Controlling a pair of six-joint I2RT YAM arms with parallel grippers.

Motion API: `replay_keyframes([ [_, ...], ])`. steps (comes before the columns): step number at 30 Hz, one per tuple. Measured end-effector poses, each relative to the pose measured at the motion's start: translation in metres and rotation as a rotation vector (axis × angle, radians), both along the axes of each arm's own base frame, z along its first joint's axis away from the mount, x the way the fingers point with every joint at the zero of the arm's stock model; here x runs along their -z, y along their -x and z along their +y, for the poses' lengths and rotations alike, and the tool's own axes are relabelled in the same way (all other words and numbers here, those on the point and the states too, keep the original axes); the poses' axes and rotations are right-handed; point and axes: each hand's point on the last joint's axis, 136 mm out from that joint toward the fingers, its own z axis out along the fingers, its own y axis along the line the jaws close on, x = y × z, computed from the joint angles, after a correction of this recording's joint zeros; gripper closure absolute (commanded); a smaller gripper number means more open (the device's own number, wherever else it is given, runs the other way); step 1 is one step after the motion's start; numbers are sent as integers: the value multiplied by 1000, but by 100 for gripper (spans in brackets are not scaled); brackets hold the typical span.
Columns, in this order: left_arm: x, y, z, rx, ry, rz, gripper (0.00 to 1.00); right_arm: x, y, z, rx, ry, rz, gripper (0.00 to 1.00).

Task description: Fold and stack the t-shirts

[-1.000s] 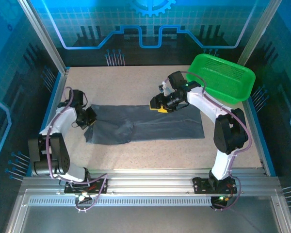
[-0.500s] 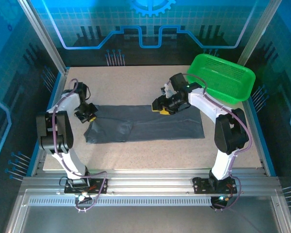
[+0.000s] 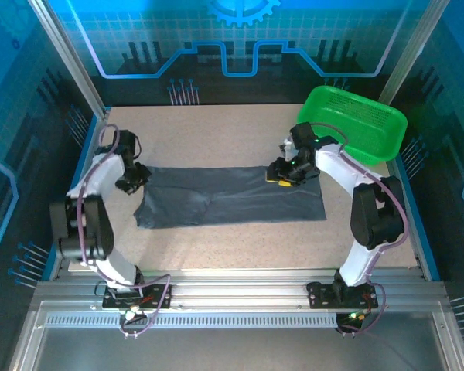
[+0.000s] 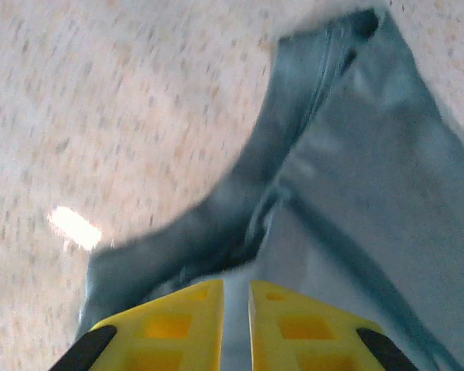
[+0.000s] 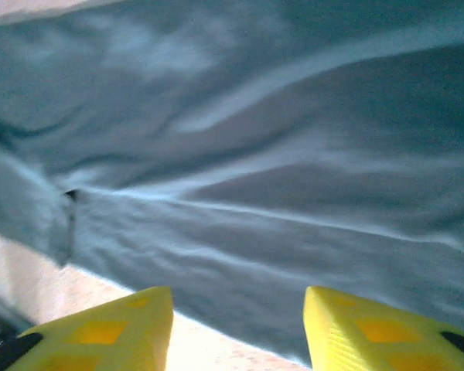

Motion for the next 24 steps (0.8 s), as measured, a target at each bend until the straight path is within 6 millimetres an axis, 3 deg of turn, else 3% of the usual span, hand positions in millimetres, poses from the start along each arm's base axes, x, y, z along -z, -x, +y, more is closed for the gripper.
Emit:
replay_keyframes([
  [3,1,26,-43,-22,80,-23,83,8,-6,-30,23,123,-6,64],
  [7,30,40,-101,-29,172,67,83,21,-23,-55,10,287,-8,69],
  [10,57,36,-110,-109,197,132,83,41,-33,-71,-4,407,27,69],
  [13,77,29,-111,-163,186,202,83,66,-27,-85,-18,500,107,68],
  [16,79,-1,-117,-170,186,221,83,83,-17,-92,-36,550,177,68],
  [20,79,-48,-124,-157,194,184,81,84,-4,-92,-49,584,200,67],
  [24,76,-107,-132,-108,215,125,80,84,30,-82,-68,597,235,66],
])
